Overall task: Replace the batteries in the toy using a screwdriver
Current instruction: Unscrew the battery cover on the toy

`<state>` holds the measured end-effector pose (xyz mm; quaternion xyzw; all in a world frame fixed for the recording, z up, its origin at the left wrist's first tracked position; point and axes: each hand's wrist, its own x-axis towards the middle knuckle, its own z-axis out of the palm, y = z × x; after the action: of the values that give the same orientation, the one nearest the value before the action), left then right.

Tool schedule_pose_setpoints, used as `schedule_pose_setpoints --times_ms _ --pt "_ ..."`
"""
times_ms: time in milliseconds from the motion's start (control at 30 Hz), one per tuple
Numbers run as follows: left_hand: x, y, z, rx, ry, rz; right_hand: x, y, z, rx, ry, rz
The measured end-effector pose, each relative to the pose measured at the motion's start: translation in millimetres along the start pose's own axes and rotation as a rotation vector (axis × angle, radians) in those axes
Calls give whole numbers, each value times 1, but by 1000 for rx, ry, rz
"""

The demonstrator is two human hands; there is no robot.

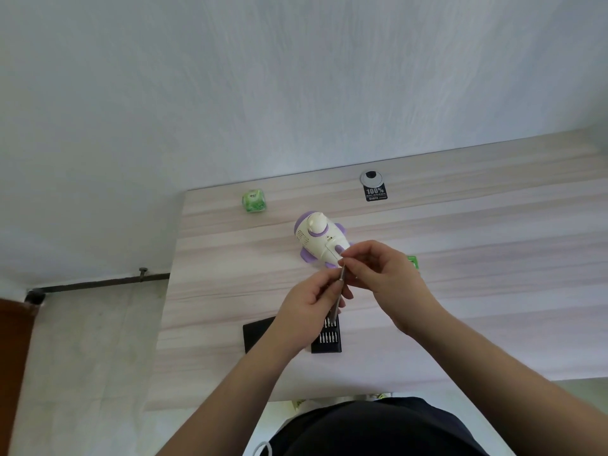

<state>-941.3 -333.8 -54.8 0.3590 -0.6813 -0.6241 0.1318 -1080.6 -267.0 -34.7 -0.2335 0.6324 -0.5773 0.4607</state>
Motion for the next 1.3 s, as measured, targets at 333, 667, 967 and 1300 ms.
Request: schedule_pose_setpoints --times_ms 333,667,967,1300 --pt "13 29 2 68 -5 71 6 -20 -22 -174 -48 -104" --pt "23 62 -13 -12 264 68 5 -19 -8 -40 -35 -4" --pt "31 76 -27 -14 332 20 -3 -31 13 9 -37 -57" --pt "34 53 -64 -319 172 3 -3 -40 54 -70 167 -161"
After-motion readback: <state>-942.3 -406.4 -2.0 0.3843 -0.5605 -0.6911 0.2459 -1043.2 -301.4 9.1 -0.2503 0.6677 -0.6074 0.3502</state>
